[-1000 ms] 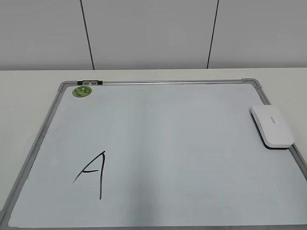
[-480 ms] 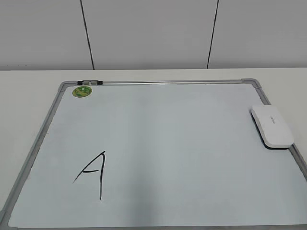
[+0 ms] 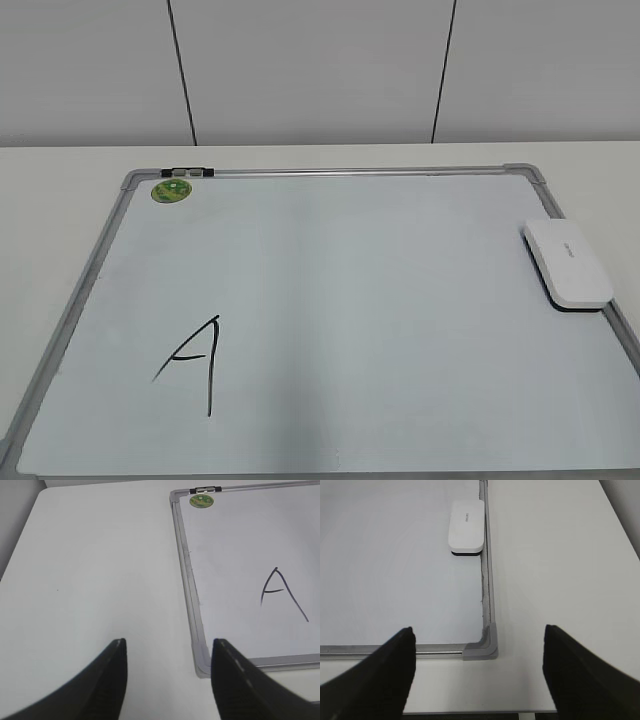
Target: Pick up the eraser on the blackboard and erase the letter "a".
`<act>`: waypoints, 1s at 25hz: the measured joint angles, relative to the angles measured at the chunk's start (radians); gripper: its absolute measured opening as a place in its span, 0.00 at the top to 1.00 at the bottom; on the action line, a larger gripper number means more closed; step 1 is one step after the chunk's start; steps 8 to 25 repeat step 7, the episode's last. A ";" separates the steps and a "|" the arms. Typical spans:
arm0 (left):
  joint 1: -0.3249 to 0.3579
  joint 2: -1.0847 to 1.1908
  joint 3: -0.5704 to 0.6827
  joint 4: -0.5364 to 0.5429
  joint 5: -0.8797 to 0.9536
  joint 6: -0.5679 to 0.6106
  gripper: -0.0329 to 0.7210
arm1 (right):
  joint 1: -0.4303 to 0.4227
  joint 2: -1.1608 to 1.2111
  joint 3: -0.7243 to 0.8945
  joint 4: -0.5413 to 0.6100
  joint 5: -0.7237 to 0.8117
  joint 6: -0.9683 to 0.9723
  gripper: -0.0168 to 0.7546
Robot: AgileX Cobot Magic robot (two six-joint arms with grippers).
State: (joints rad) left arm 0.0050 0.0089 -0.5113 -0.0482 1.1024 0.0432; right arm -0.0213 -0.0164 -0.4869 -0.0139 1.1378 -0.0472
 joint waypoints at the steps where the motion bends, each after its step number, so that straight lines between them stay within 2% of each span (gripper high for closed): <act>1: 0.000 0.000 0.000 0.000 0.000 0.000 0.44 | 0.000 0.000 0.000 0.000 0.000 0.000 0.22; 25: 0.000 0.000 0.000 0.000 0.000 0.000 0.44 | 0.000 0.000 0.000 0.000 0.000 0.000 0.22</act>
